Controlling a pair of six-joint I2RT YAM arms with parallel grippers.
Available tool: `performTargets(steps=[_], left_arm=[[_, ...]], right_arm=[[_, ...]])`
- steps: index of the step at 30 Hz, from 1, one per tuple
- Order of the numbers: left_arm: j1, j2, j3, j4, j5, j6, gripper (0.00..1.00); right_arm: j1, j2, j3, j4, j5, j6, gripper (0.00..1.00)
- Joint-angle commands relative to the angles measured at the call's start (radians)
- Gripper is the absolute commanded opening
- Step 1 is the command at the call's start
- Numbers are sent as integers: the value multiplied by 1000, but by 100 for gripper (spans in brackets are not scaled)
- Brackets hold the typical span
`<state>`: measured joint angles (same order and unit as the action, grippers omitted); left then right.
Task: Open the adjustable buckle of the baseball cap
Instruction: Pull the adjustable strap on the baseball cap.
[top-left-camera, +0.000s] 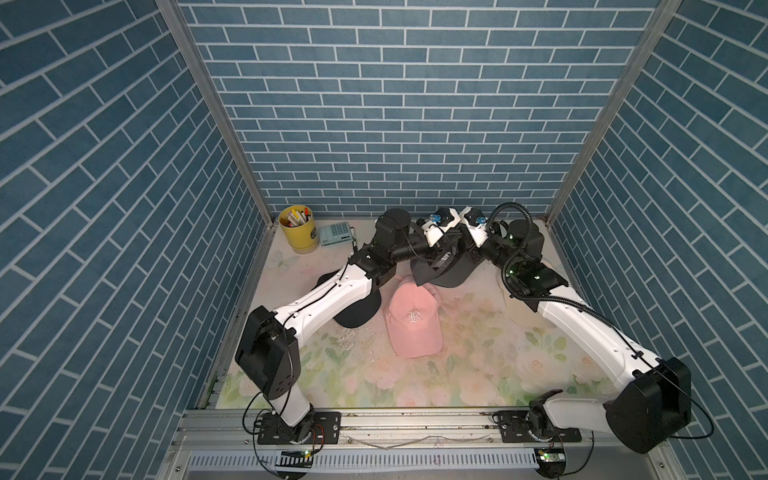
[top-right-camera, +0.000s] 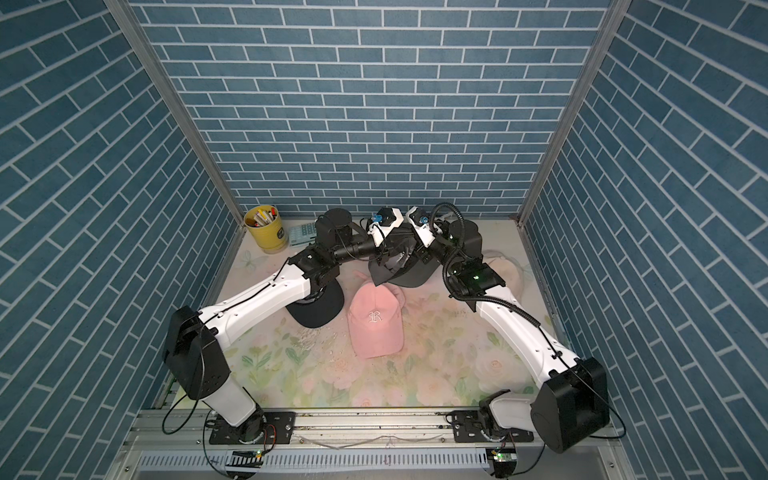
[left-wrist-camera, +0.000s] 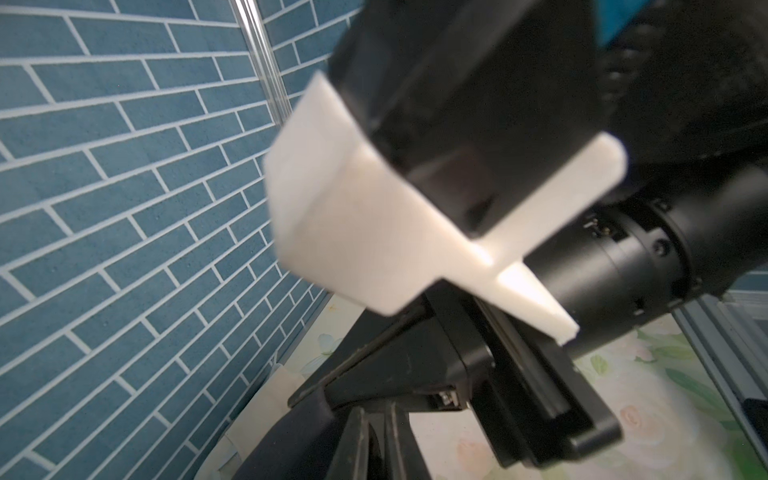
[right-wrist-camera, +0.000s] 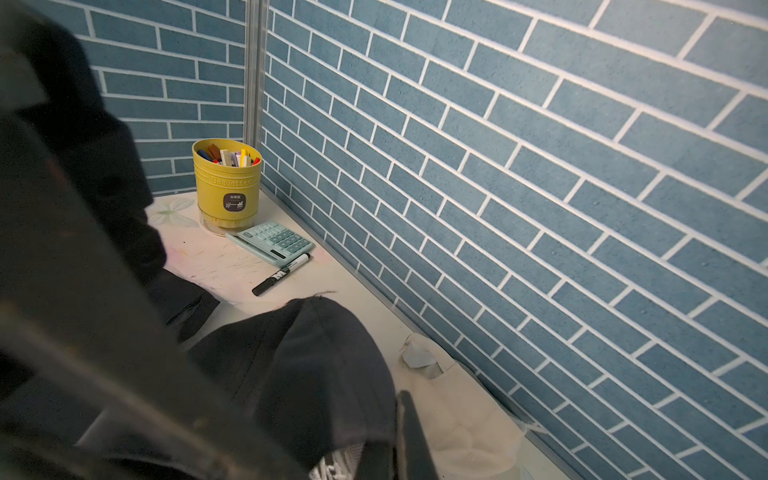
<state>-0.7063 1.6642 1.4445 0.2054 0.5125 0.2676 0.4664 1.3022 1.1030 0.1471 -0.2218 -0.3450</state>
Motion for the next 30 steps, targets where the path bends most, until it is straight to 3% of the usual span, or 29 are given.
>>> performTargets(steps=[1, 9, 19, 26, 27, 28, 29, 30], left_arm=[[-4, -48, -20, -10, -14, 5, 1], [-5, -131, -108, 53, -98, -30, 0], [-3, -190, -211, 125, -256, -82, 0], [-2, -227, -255, 165, -321, -103, 0], [-3, -226, -255, 168, -323, -109, 3], [-2, -221, -249, 172, -322, -114, 15], [-2, -214, -241, 173, -321, -119, 31], [-3, -204, -232, 175, -326, -128, 54]], right_arm=[[-2, -11, 30, 24, 38, 21, 0], [-2, -9, 32, 25, 144, 44, 0], [-11, 14, 84, 12, 373, 173, 0], [-24, 42, 152, -69, 398, 252, 0], [-23, 47, 157, -75, 388, 257, 0], [-23, 49, 159, -75, 374, 265, 0], [-22, 52, 163, -76, 364, 273, 0], [-23, 56, 170, -82, 356, 283, 0]])
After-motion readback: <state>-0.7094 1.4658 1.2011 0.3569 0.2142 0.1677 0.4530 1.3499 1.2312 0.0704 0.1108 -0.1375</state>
